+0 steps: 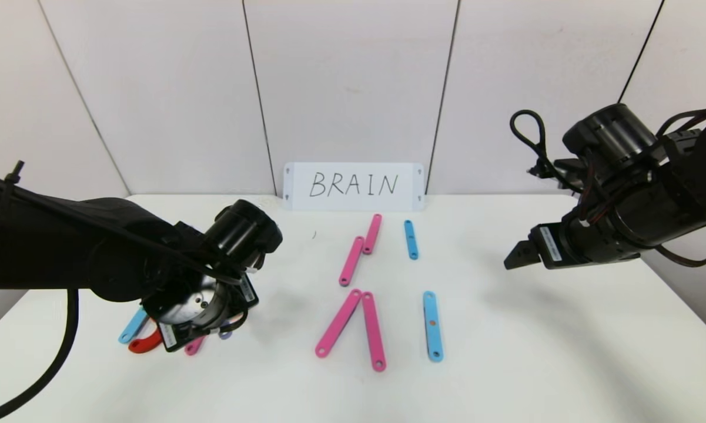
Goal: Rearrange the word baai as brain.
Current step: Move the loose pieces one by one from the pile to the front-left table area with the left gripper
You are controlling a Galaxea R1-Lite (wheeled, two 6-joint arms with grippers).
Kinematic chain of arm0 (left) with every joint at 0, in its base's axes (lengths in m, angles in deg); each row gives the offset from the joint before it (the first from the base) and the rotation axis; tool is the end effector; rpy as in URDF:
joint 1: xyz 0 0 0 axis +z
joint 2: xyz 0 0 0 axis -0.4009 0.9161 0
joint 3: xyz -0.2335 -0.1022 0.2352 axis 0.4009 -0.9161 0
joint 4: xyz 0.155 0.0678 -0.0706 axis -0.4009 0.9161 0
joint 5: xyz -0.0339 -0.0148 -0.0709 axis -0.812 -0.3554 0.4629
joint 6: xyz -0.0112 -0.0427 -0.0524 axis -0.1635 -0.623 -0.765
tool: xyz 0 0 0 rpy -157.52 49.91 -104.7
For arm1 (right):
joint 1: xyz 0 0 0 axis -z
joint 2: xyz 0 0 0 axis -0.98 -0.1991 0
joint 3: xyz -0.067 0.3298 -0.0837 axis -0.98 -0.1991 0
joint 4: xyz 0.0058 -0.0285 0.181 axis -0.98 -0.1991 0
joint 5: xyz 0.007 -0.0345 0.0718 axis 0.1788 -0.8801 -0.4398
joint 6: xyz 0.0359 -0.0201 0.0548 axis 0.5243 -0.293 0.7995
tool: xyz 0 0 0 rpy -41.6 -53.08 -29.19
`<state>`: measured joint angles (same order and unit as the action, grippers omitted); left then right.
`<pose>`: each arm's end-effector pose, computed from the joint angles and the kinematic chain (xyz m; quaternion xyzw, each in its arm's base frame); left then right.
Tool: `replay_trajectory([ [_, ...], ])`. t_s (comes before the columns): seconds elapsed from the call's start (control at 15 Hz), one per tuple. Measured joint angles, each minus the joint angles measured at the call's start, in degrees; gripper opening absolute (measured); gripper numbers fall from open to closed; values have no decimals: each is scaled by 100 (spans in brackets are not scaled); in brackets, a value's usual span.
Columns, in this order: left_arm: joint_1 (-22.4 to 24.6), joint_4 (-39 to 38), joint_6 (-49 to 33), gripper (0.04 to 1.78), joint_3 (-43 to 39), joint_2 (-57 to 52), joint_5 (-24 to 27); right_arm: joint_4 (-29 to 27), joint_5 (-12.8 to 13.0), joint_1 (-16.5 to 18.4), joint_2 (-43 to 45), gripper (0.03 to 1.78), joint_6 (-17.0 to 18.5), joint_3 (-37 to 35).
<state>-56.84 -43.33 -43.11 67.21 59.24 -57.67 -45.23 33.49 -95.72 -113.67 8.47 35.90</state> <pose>0.2731 -0.1412 0.1639 -0.2145 0.4218 0.2163 0.8539 0.3056 0.0866 0.2247 -0.0264 0.4879 0.0405 0.8715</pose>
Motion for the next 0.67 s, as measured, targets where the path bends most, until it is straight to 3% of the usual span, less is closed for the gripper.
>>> replay_trajectory([
  [0.67, -9, -48, -138, 19, -406, 119, 316, 5, 0, -10, -39, 174, 0, 0],
])
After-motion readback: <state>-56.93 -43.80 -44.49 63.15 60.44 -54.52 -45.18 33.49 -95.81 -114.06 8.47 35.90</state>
